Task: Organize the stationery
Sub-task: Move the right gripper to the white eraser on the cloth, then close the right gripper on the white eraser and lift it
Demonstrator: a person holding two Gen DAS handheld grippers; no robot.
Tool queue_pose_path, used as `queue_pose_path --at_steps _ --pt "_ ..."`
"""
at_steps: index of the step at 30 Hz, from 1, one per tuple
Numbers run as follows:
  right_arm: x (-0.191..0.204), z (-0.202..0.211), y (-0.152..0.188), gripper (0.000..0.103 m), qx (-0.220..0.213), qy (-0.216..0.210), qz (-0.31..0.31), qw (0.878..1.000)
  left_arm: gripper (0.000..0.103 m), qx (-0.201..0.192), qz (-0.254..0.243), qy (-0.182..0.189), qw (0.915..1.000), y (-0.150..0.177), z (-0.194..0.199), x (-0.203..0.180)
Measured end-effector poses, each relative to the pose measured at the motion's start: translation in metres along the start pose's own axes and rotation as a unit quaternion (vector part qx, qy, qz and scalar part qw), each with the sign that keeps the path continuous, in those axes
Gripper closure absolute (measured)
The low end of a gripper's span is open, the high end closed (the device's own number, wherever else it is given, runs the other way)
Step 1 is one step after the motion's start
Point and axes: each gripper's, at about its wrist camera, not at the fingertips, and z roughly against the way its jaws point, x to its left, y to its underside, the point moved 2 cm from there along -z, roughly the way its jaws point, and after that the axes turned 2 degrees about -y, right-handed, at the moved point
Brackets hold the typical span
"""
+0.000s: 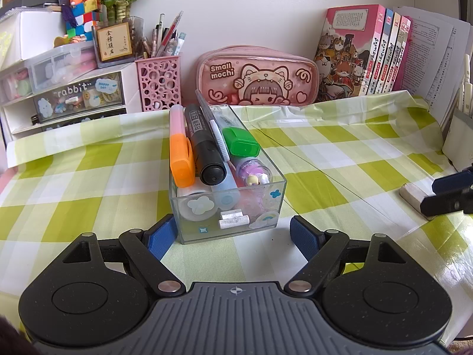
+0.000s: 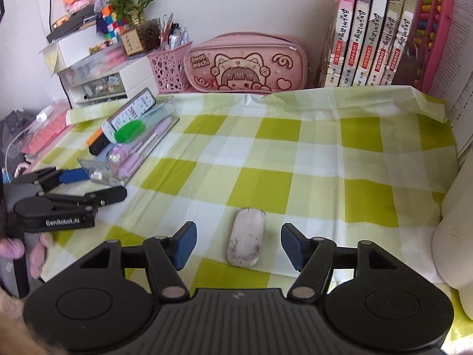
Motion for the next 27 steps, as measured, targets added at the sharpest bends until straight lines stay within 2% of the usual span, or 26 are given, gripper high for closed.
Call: queue_pose_path --at_steps 8,13,15,20,27 --pt "0.0102 -0.0052 0.009 0.038 0.015 0.013 0.066 0.998 0.022 0.0 0.0 0.001 1.0 0.0 0.0 0.0" --pt "0.0076 -0.0029 0.0104 0.039 0.02 0.004 0.069 0.997 0.022 0.0 -0.001 0.001 1.0 -0.0004 0.0002 -0.0006" --pt "0.0065 -0.0018 0.0112 0.043 0.017 0.001 0.066 0.998 0.022 0.001 -0.001 0.002 1.0 -0.0004 0.0002 -0.0007" --pt "0.0072 -0.0003 0.0087 0.074 0.013 0.006 0.061 0.998 0.021 0.0 -0.001 0.001 1.0 -0.0004 0.0002 -0.0007" --pt "0.0092 0.0039 0.0034 0.074 -0.003 -0.001 0.055 0.999 0.021 0.0 -0.001 0.001 1.0 -0.0004 0.0002 -0.0007"
